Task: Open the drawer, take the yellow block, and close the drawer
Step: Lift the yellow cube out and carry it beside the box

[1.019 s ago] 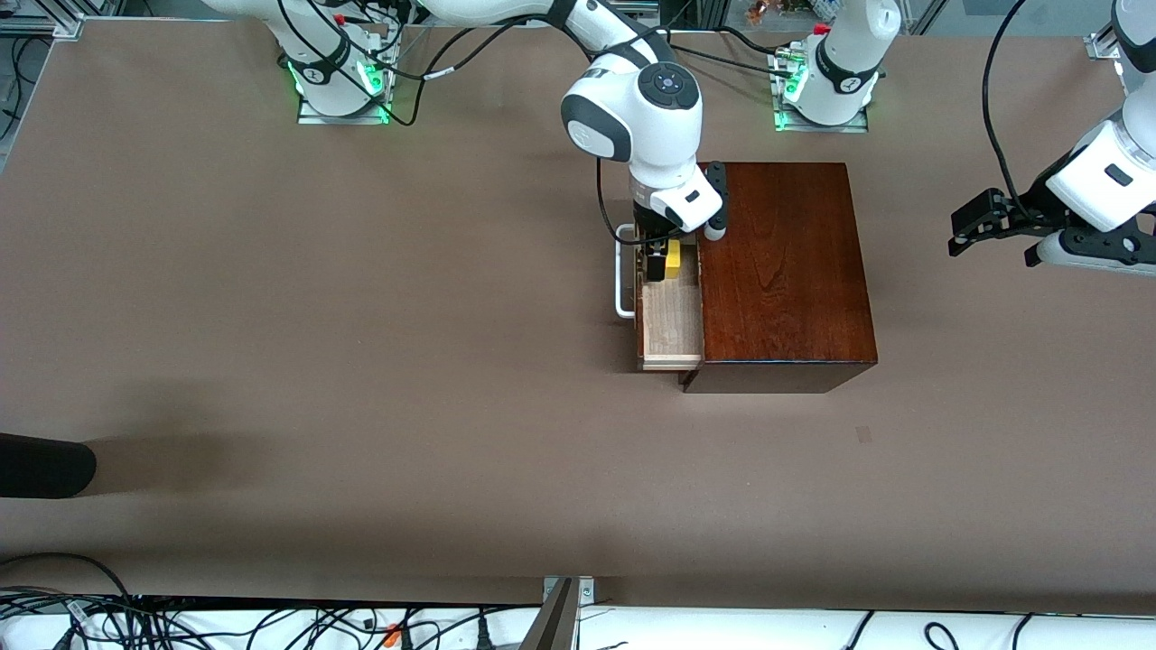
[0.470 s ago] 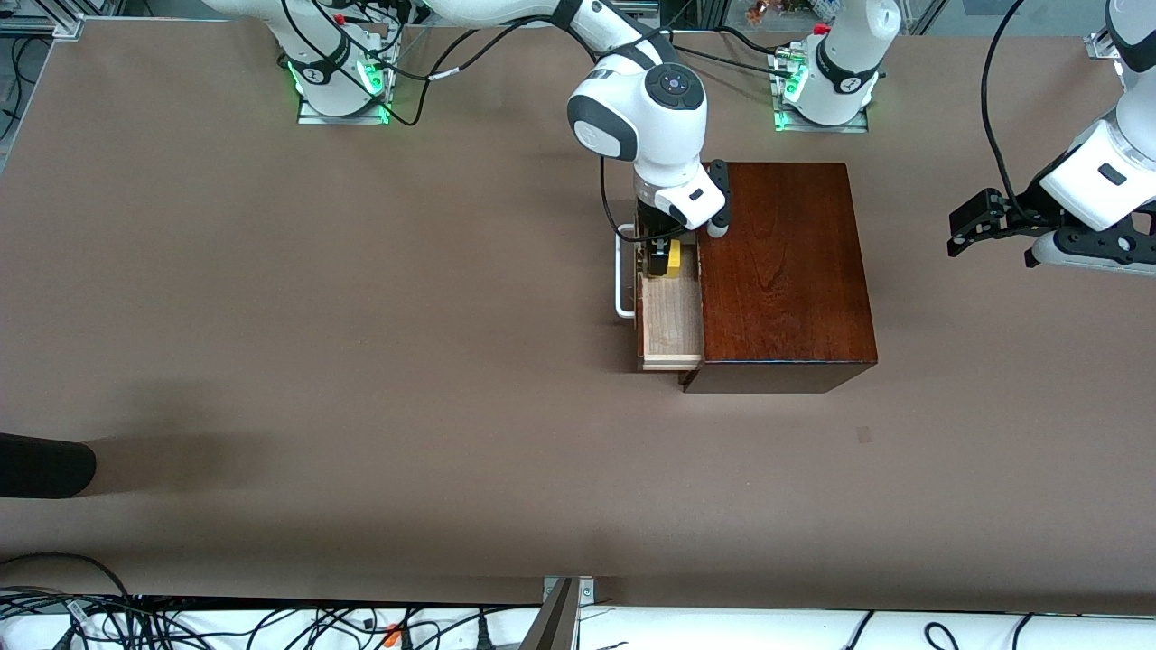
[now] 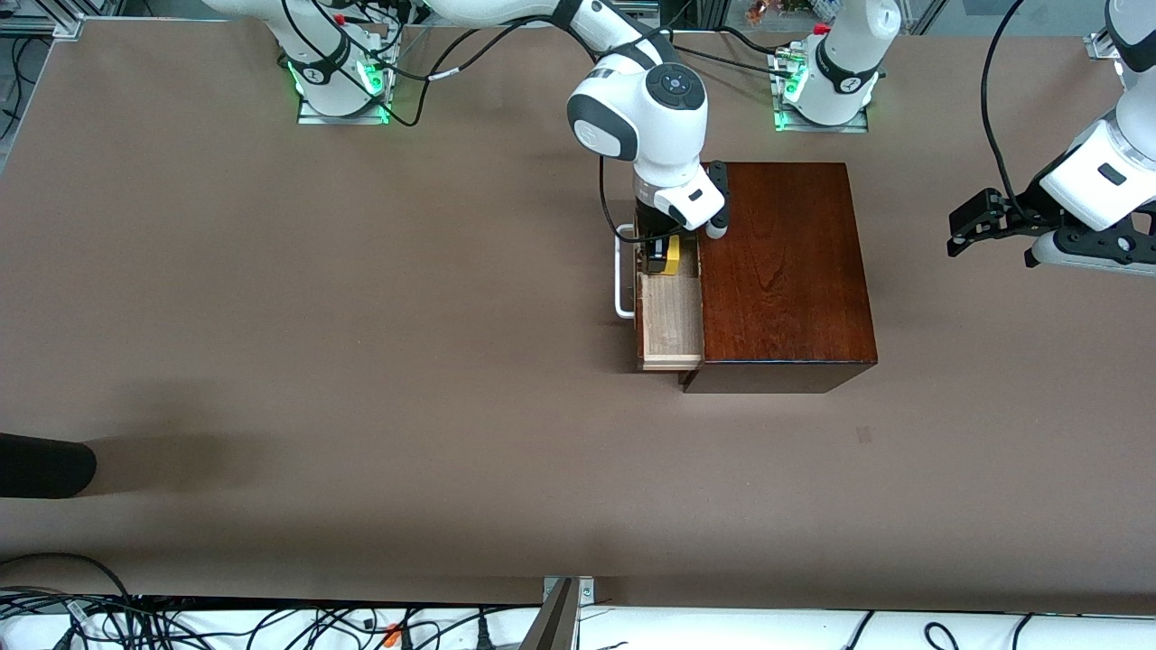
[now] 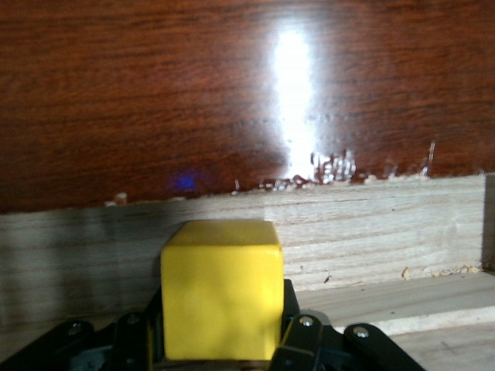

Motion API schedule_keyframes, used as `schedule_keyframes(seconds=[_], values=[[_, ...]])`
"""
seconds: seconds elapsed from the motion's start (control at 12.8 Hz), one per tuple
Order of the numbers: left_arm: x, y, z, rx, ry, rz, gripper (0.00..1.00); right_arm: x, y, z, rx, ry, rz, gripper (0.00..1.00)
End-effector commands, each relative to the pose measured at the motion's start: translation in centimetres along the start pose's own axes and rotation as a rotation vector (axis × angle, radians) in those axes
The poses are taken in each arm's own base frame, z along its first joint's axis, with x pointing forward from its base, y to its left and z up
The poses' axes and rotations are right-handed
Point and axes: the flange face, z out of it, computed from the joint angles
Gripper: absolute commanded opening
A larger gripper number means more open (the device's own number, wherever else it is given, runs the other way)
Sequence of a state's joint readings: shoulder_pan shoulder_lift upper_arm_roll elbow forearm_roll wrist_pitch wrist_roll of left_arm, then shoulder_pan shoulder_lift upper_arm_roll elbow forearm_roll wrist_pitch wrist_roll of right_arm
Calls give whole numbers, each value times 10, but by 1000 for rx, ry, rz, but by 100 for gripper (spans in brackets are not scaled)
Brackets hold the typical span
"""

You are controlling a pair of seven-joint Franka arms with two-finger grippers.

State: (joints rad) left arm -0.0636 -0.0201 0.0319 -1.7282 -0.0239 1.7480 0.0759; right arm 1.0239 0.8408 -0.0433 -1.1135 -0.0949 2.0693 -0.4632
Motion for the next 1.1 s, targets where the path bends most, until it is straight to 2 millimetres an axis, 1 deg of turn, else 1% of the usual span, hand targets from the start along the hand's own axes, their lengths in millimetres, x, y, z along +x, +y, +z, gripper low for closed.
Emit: schedule_keyframes(seconds=[0.0,0.16,0.24,0.39,0.47,0.63,0.78,0.86,1.02], values=[[-6,2,-3,27,12,20,100,4,5,-40,-5,-13,65,13],[-6,1,-3,26,10,18,100,7,10,-73,-10,-6,131,13],[-6,1,-3,26,10,18,100,6,13,-93,-15,5,162,13],[-6,2,-3,26,10,20,100,-8,24,-141,-2,29,209,13],[-6,1,-4,27,12,18,100,-24,40,-166,25,48,256,13],[-6,2,-3,26,10,20,100,-64,79,-194,41,22,333,12],[-6,2,-4,26,10,22,100,-103,118,-214,35,18,400,8],[-6,2,-4,26,9,20,100,-130,146,-218,32,21,449,8],[-6,1,-5,26,10,18,100,-182,192,-218,71,21,547,9]])
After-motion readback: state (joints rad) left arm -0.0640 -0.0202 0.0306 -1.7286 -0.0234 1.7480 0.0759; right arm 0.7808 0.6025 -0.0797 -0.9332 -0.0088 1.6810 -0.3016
